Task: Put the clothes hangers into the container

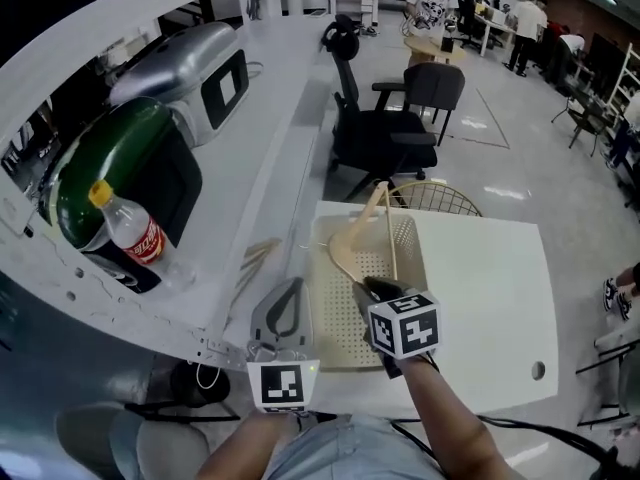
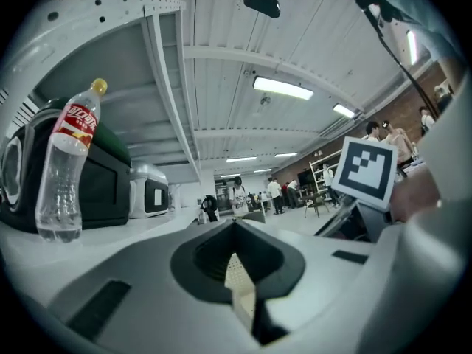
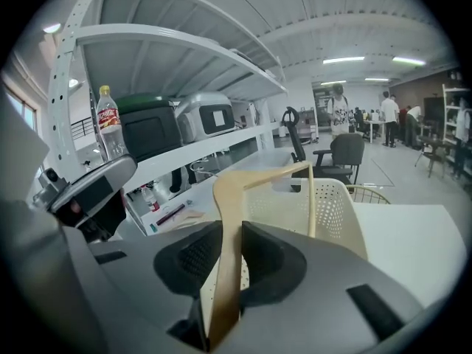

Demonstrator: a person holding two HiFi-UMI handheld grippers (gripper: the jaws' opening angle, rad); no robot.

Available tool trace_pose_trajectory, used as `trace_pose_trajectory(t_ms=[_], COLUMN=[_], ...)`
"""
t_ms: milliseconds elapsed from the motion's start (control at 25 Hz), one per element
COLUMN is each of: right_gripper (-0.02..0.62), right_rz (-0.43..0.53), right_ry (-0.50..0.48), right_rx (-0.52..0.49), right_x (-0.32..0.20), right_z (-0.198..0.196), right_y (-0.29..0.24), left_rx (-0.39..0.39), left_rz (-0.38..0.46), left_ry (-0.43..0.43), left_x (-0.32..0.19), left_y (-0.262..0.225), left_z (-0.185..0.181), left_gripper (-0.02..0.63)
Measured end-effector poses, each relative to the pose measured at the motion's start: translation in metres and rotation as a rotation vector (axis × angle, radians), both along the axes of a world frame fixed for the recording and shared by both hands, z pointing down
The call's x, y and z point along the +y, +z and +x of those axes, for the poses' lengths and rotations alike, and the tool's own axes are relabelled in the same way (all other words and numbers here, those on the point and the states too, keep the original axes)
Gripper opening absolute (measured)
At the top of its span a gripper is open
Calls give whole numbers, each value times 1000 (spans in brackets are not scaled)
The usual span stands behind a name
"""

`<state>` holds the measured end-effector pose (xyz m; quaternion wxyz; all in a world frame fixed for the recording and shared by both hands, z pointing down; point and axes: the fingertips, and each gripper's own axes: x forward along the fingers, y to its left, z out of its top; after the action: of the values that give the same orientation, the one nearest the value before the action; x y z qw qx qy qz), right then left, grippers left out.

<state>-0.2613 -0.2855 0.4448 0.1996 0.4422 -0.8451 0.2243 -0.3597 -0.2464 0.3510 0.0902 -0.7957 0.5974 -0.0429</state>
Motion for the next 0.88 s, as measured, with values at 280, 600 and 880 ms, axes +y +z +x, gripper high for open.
trace_pose_trajectory(t_ms=[280, 600, 880], right_gripper=[89, 91, 91], right_rz=[-11, -30, -106], right_ry=[22, -8, -25], right_rx=[6, 34, 39], right_x=[-13, -24, -19], right_z=[-5, -14, -18], right_y=[6, 26, 58], left_rx=[36, 55, 42], left_rz=[-22, -37, -53], left_ry=[27, 9, -4], left_x=[-14, -27, -31], left_y=[6, 10, 16], left_z=[-3, -11, -16], left_gripper=[12, 11, 12])
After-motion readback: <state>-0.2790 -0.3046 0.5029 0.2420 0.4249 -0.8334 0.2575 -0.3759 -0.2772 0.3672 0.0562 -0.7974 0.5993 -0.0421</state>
